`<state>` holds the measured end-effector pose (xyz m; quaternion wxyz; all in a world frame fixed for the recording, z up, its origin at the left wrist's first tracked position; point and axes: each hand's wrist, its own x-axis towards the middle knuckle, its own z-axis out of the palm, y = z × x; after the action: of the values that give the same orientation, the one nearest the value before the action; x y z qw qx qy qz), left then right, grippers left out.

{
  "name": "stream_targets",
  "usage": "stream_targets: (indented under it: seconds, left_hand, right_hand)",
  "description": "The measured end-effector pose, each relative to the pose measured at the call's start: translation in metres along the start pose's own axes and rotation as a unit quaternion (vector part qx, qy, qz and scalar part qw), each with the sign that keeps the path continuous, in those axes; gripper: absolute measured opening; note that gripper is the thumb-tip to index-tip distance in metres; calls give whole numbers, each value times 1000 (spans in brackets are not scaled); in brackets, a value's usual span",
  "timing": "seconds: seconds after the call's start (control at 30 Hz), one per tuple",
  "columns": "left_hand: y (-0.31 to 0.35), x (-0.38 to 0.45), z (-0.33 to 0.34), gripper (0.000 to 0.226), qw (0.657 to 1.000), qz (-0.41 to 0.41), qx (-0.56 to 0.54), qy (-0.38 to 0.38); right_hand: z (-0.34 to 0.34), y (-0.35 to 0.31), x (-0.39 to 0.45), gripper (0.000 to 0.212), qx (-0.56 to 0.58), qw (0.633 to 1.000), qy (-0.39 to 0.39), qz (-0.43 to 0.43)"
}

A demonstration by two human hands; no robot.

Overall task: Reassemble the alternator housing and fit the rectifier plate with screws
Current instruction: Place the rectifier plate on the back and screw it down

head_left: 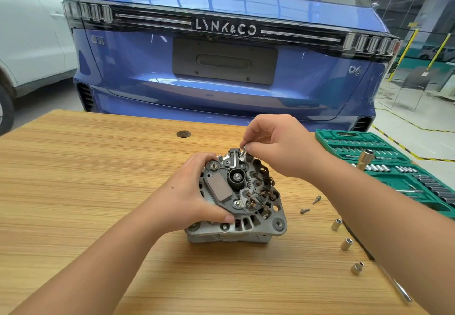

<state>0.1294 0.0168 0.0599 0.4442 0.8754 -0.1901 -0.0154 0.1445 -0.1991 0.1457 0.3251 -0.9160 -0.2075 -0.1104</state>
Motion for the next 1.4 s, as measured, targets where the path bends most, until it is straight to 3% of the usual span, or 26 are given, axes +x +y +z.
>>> stream_targets:
  seconds: [0.13,0.57,0.83,1.07,1.33,1.4]
  left_hand:
    - [0,-1,0,100,1000,9,-9,5]
    - [-5,-3,-2,104,1000,19,14,21]
    - [-5,-5,-5,104,999,26,13,18]
    - [-7,-6,-3,103,999,23,2,25]
    - [-8,-7,-2,101,1000,19,-2,23]
    - [-8,-7,-2,100,1000,21,1,22]
  right_hand:
    - [4,3,-3,17,27,1000,9,12]
    - [6,9,-7,15,56,998,6,-13]
    - [-4,1,4,16,-65,992,-102,-47]
    - [-6,-12,6,16,-186,973,-115,-76]
    - [-4,-14,-1,10,-211,965,-117,-107]
    - [-2,-13,-3,18,-231,959,-119,-112]
